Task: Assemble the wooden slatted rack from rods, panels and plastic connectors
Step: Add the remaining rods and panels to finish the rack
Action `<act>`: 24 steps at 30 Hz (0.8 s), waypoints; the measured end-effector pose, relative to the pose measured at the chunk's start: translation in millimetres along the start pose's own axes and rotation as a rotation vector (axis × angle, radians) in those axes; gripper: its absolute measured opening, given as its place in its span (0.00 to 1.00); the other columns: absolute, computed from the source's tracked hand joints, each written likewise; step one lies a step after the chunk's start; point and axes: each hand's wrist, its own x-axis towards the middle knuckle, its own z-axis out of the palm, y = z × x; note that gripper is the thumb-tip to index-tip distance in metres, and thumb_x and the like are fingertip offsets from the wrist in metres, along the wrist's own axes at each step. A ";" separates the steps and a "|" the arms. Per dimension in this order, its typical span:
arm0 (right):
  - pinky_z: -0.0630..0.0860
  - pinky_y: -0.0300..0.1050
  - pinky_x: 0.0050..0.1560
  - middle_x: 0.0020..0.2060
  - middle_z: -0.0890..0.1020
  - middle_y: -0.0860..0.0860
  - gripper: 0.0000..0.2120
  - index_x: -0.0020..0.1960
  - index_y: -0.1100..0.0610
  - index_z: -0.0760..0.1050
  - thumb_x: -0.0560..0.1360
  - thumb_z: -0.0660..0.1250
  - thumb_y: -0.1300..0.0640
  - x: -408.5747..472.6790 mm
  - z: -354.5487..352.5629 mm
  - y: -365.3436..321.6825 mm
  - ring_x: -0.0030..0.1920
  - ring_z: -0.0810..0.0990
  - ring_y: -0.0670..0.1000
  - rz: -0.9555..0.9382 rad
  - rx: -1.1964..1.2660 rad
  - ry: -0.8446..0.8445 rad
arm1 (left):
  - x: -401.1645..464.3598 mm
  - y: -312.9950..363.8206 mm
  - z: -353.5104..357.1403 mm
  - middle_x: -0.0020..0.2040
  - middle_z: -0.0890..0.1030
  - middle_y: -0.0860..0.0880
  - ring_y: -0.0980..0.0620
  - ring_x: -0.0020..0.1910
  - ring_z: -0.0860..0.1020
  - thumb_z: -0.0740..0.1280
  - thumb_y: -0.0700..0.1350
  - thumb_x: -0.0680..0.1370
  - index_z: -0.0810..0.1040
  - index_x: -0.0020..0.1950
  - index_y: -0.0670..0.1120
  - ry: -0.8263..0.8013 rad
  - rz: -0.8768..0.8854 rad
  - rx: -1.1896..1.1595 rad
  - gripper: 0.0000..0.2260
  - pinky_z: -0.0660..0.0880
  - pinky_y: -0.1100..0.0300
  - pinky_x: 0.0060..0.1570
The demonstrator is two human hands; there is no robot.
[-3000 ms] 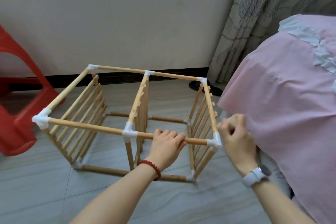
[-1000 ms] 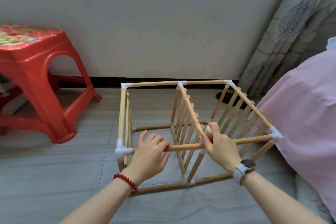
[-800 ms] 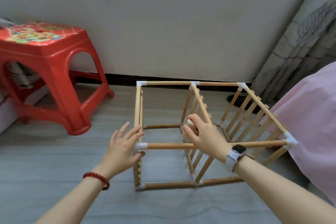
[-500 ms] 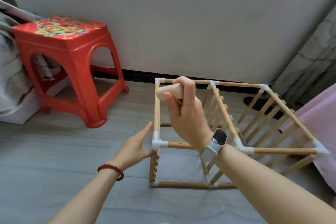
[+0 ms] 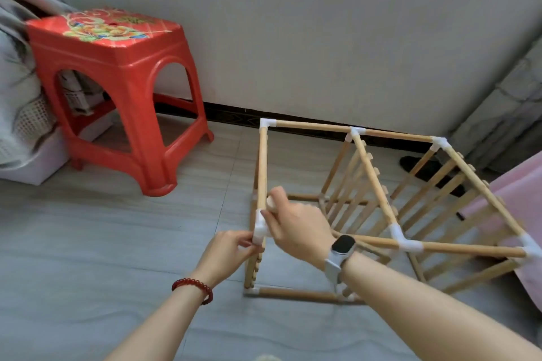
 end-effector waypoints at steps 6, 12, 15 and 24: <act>0.69 0.44 0.27 0.30 0.72 0.43 0.14 0.57 0.52 0.56 0.78 0.52 0.45 38.1 -38.8 2.5 0.27 0.75 0.49 -0.068 0.445 0.611 | -0.9 4.9 -2.0 0.35 0.81 0.63 0.67 0.41 0.79 0.71 0.45 0.73 0.80 0.37 0.61 -0.003 -0.046 -0.019 0.10 0.75 0.68 0.45; 0.71 0.48 0.34 0.34 0.76 0.49 0.13 0.59 0.55 0.60 0.80 0.53 0.48 17.5 -4.0 -5.1 0.36 0.79 0.61 -0.052 0.096 0.091 | -1.9 8.7 -5.3 0.34 0.81 0.64 0.70 0.37 0.78 0.71 0.48 0.73 0.77 0.30 0.64 -0.031 -0.075 0.007 0.15 0.70 0.73 0.37; 0.67 0.45 0.27 0.31 0.72 0.42 0.12 0.55 0.53 0.58 0.78 0.54 0.46 40.5 -33.5 -7.2 0.27 0.77 0.56 -0.139 0.317 0.531 | -1.8 10.4 -6.3 0.37 0.82 0.63 0.69 0.39 0.79 0.71 0.49 0.73 0.79 0.34 0.64 -0.034 -0.083 -0.011 0.11 0.72 0.74 0.41; 0.65 0.46 0.30 0.32 0.74 0.48 0.12 0.57 0.54 0.59 0.79 0.54 0.48 26.7 -16.8 -8.0 0.31 0.77 0.62 -0.138 0.140 0.205 | -3.9 15.4 -10.1 0.38 0.84 0.58 0.65 0.39 0.79 0.71 0.50 0.73 0.78 0.31 0.64 -0.038 -0.069 0.047 0.12 0.72 0.68 0.40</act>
